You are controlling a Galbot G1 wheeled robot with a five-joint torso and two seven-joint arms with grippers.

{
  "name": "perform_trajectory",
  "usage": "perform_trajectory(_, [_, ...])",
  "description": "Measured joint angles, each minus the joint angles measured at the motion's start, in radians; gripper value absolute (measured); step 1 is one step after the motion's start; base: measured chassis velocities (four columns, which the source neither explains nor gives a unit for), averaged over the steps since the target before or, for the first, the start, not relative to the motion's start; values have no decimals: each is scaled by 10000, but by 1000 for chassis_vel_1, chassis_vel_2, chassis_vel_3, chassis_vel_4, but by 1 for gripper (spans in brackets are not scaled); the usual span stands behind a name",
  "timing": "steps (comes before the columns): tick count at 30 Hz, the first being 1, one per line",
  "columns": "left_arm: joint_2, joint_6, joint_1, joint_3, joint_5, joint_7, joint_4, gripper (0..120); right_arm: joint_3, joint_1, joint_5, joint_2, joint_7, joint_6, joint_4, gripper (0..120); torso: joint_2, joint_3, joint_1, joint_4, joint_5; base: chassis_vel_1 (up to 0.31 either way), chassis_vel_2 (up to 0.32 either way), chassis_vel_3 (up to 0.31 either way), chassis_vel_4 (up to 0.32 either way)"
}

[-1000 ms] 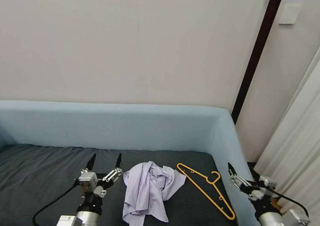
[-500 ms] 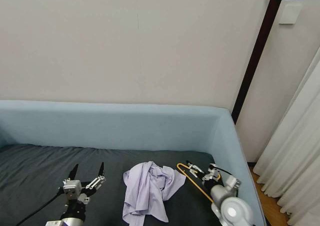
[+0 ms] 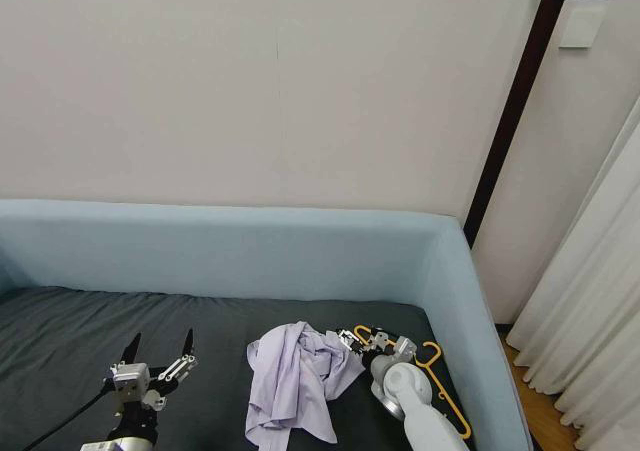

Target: Pick up the clothes from the sofa and hang them on the clothes hanger.

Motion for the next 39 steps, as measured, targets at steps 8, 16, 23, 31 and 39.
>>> perform_trajectory(8, [-4, -16, -44, 9, -2, 0, 54, 100, -36, -193, -773, 136, -197, 66, -325, 75, 1, 0, 0, 1, 2, 0, 0, 0, 0])
perform_trajectory(16, [6, -107, -72, 2, -28, -3, 81, 100, -204, -524, -1359, 113, -209, 156, -89, 43, 1, 0, 0, 2, 3, 0, 0, 0, 0])
perform_trajectory(23, [-47, -233, -96, 95, -24, -6, 92, 100, -297, -980, -1503, 53, -171, 297, 684, 15, 1, -1, -1, 2, 2, 0, 0, 0, 0])
perform_trajectory(31, [-21, -305, -120, 173, -102, -6, 62, 100, -314, -1191, -1299, -16, -16, 408, 1313, 0, 1, -1, -2, 2, 2, 0, 0, 0, 0])
perform_trajectory(39, [59, -373, -196, 209, -196, -22, 92, 100, -248, -1417, -577, -247, -286, 1378, 2145, 0, 1, -1, -2, 3, 5, 0, 0, 0, 0])
